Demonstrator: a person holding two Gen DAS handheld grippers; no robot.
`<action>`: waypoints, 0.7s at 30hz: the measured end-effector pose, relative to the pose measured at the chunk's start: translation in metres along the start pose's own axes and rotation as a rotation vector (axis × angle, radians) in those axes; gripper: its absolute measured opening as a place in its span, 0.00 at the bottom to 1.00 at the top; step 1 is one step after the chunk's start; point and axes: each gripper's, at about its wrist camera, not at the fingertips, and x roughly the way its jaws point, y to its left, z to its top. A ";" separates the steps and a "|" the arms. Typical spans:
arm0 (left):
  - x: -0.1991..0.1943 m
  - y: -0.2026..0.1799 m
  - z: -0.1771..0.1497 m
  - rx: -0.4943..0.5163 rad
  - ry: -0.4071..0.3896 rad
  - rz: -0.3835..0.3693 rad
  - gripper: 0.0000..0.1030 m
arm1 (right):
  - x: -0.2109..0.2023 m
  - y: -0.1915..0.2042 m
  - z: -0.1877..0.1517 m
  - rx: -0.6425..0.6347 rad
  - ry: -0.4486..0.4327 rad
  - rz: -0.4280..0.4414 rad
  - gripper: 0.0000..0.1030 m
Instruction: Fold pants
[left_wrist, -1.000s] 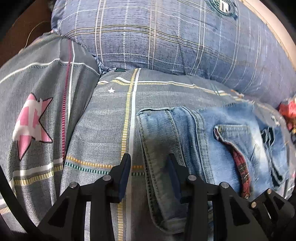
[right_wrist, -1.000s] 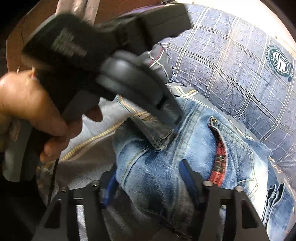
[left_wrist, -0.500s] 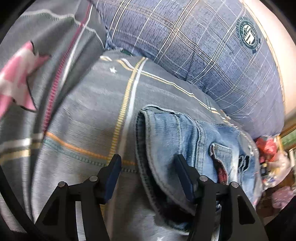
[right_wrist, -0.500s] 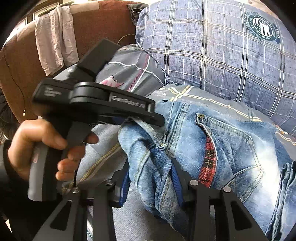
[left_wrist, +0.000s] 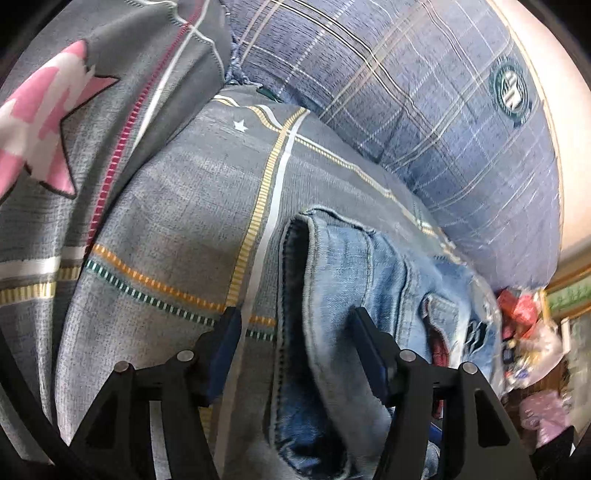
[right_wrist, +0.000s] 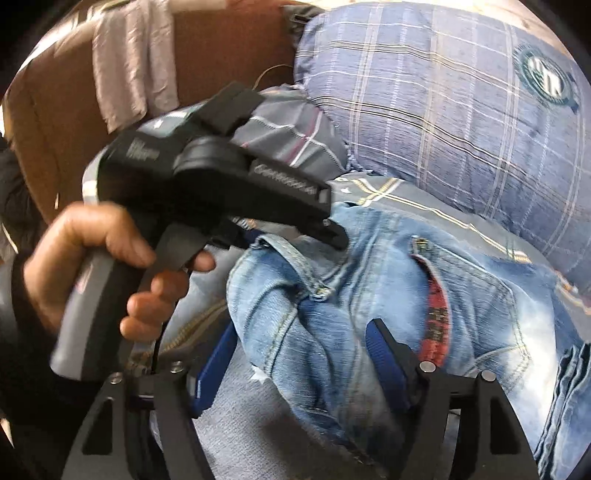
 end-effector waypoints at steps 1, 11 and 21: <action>0.001 -0.004 0.000 0.030 0.001 0.022 0.61 | 0.004 0.004 -0.001 -0.021 0.008 -0.014 0.75; 0.006 -0.014 -0.001 0.123 0.019 0.054 0.61 | 0.041 0.033 -0.016 -0.249 0.006 -0.261 0.60; 0.005 -0.013 0.002 0.046 0.037 -0.048 0.42 | 0.008 0.002 0.006 -0.083 -0.029 -0.181 0.30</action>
